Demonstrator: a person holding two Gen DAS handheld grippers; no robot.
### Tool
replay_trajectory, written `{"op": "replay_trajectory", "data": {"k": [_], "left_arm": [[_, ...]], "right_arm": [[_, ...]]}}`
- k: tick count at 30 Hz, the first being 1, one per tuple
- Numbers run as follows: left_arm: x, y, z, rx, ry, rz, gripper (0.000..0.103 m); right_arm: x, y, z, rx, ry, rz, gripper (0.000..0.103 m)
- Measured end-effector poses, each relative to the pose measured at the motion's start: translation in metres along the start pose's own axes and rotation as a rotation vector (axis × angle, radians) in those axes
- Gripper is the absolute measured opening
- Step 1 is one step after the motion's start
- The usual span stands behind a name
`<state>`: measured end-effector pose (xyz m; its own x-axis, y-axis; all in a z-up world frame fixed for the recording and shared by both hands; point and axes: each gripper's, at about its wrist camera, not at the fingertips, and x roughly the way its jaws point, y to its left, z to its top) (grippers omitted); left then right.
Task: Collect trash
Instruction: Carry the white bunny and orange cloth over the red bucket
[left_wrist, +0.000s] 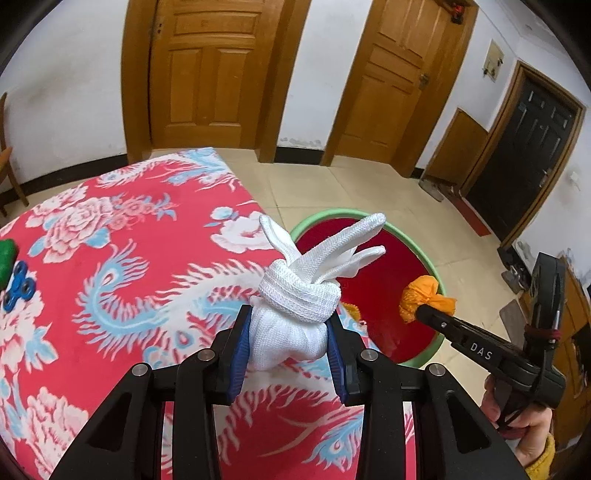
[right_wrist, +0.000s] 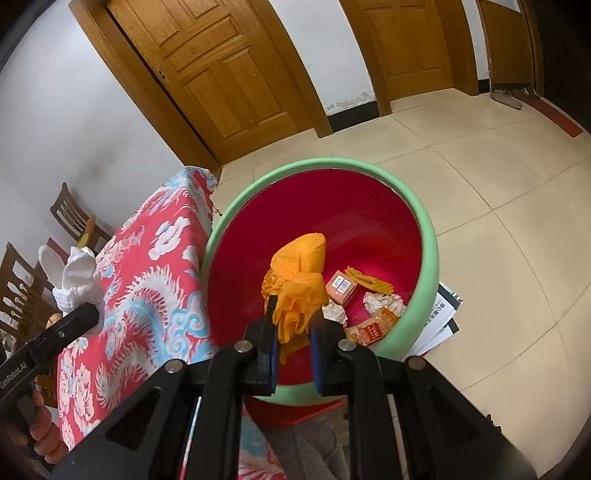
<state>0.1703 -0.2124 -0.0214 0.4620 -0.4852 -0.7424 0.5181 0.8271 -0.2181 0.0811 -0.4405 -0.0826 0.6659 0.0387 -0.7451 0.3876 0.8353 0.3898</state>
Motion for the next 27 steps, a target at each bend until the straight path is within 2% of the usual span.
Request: {"op": "replay_trajectory", "data": {"k": [7,11,15,27], "left_arm": [[0.019,-0.011,0.003,0.022,0.034,-0.015,0.038],[0.025,-0.018,0.005,0.041,0.043,-0.026,0.038],[0.03,-0.024,0.008,0.058,0.05,-0.028,0.038],[0.045,-0.039,0.015,0.092,0.065,-0.033,0.038]], "right_arm": [[0.008,-0.009,0.003,0.018,0.023,0.02,0.019],[0.005,-0.01,0.004,0.005,0.015,0.022,0.032],[0.001,-0.011,0.005,0.005,0.005,0.027,0.037],[-0.021,-0.017,0.005,0.014,-0.043,0.017,0.04]]}}
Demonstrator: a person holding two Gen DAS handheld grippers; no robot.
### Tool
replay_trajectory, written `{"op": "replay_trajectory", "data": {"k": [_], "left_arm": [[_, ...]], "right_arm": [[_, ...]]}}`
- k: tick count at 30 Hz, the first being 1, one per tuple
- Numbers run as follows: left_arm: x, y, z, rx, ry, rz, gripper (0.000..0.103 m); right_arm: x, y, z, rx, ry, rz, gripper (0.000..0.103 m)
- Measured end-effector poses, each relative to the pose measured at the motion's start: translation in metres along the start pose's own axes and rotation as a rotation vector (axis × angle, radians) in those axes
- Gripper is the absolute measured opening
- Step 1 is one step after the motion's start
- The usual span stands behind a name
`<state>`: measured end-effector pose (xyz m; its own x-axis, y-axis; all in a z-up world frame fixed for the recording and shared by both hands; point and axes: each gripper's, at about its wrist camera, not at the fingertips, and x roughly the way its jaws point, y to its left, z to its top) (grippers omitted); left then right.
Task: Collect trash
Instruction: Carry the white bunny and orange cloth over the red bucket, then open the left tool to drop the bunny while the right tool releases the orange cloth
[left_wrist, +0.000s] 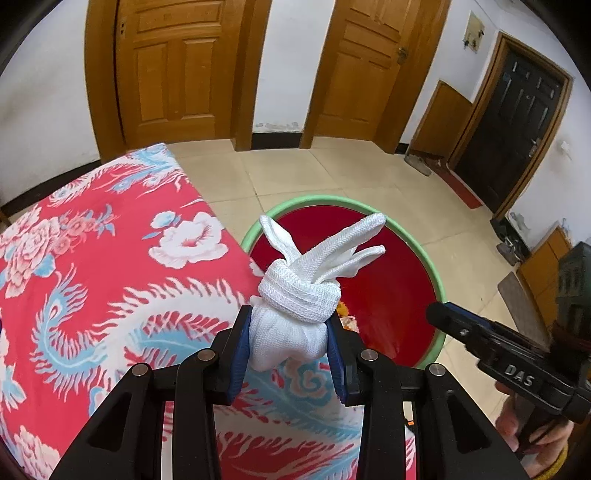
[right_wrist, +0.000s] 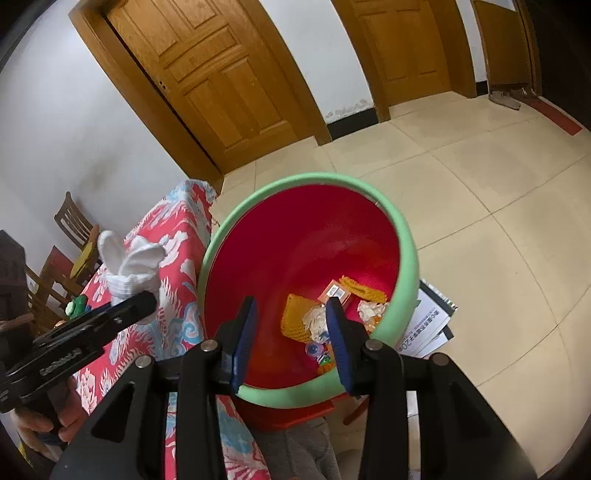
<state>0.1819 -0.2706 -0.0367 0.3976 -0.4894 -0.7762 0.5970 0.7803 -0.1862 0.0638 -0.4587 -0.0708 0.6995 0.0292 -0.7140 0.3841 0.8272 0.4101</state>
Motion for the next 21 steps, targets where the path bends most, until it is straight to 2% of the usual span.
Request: {"op": "replay_trajectory", "data": {"k": [11,21], "left_arm": [[0.024,-0.013,0.007,0.034,0.026,-0.024,0.038],[0.052,-0.025,0.021,0.084,0.048,-0.025,0.038]], "right_arm": [[-0.02,-0.007,0.004,-0.001,-0.068,-0.031,0.041],[-0.021,-0.025,0.004,0.037,-0.072,-0.057,0.041]]}}
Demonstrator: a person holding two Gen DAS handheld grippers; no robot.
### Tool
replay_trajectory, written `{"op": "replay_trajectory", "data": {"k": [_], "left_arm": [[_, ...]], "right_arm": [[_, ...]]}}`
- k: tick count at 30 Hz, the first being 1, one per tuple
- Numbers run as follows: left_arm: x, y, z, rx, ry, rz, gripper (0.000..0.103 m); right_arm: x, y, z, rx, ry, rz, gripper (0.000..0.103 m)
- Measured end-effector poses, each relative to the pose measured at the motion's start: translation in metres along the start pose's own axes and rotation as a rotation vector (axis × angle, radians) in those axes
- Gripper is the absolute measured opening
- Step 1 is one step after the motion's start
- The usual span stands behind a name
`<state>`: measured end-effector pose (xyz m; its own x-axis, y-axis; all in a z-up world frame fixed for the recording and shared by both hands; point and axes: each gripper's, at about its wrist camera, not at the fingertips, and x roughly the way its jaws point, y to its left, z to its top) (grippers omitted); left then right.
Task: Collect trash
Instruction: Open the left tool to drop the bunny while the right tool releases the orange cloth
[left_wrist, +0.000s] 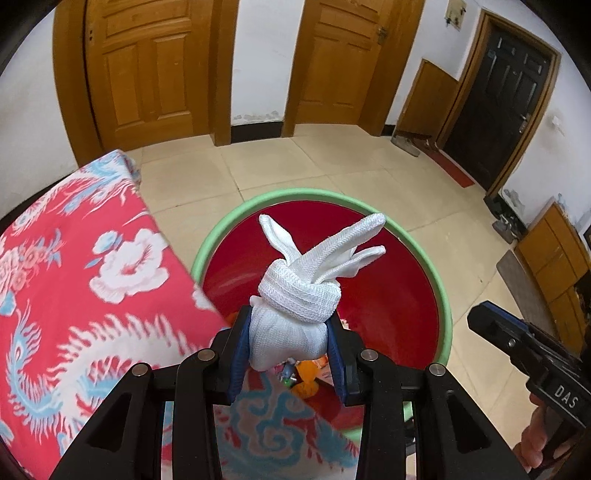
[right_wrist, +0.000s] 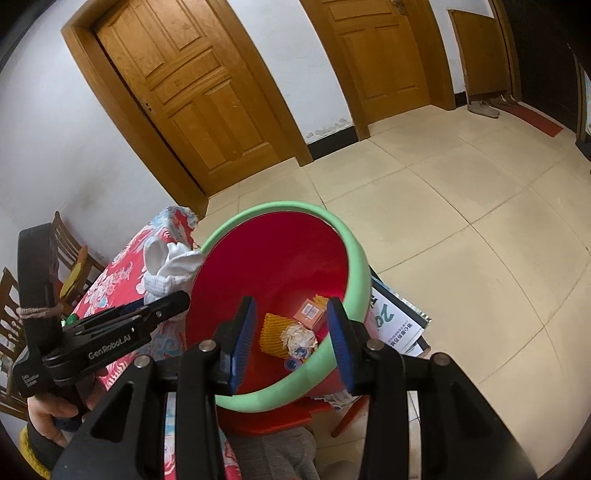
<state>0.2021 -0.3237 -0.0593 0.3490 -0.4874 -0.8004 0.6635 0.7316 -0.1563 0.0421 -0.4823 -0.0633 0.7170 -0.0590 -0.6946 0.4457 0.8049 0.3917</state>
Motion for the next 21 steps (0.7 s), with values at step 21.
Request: {"op": "replay_trajectory", "data": {"k": [21], "left_arm": [[0.012,-0.001,0.008,-0.04,-0.026,0.011,0.069]], "right_arm": [[0.002,-0.011,0.002,0.022,0.008,-0.021,0.041]]}}
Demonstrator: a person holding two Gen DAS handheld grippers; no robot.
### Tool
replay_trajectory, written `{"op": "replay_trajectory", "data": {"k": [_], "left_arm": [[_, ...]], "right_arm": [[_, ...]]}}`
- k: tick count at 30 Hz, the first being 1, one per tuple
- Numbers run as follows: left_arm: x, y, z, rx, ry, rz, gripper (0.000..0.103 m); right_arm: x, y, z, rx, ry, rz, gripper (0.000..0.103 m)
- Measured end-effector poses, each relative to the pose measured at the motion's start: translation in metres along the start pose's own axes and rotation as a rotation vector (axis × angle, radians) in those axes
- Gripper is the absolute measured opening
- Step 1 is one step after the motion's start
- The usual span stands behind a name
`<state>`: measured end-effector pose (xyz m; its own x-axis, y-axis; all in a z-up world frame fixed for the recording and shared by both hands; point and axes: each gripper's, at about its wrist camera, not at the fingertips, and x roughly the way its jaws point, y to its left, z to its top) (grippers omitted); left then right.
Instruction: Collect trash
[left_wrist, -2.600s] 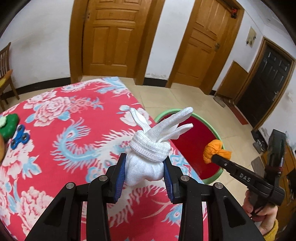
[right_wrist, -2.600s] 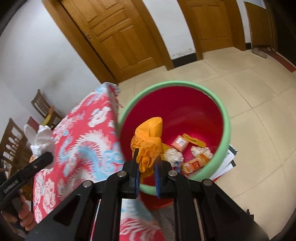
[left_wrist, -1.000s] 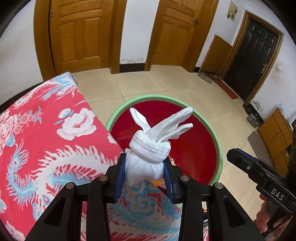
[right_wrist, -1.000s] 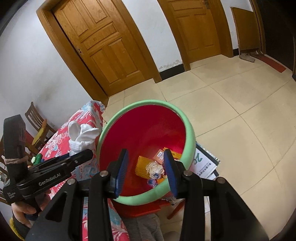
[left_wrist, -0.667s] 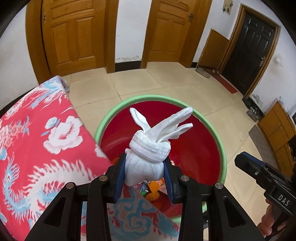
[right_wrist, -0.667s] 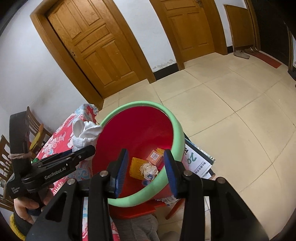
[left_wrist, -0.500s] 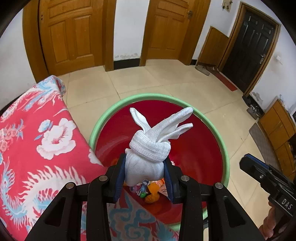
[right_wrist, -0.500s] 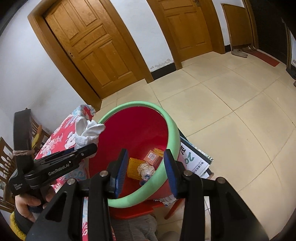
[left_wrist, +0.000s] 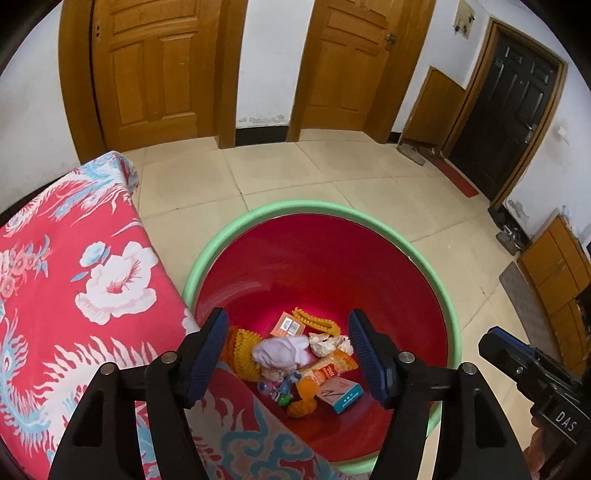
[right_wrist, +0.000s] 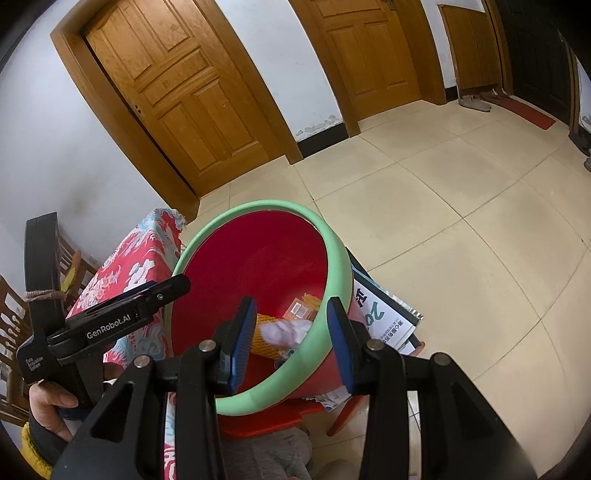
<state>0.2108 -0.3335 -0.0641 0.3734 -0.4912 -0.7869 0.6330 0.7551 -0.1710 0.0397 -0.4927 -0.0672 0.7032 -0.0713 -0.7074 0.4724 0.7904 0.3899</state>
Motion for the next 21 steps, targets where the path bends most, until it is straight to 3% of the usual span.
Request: {"op": "replay_trajectory", "data": {"k": [7,10,12,15,21], "left_arm": [[-0.013,0.003,-0.003,-0.022,-0.024,-0.001,0.08],[-0.021,0.002,-0.006,-0.014,-0.039,0.016,0.08],[-0.027,0.004,-0.008,-0.022,-0.053,0.024,0.08],[-0.032,0.009,-0.009,-0.053,-0.058,0.03,0.08],[-0.044,0.028,-0.017,-0.123,-0.043,0.044,0.08]], "right_arm": [[-0.001,0.004,0.0,-0.006,-0.001,-0.008,0.042],[-0.002,0.009,-0.002,-0.015,0.0,-0.005,0.053],[-0.002,0.013,-0.002,-0.022,-0.002,0.001,0.067],[-0.004,0.017,-0.004,-0.034,-0.006,-0.002,0.072],[-0.008,0.026,-0.008,-0.053,-0.003,0.002,0.072]]}}
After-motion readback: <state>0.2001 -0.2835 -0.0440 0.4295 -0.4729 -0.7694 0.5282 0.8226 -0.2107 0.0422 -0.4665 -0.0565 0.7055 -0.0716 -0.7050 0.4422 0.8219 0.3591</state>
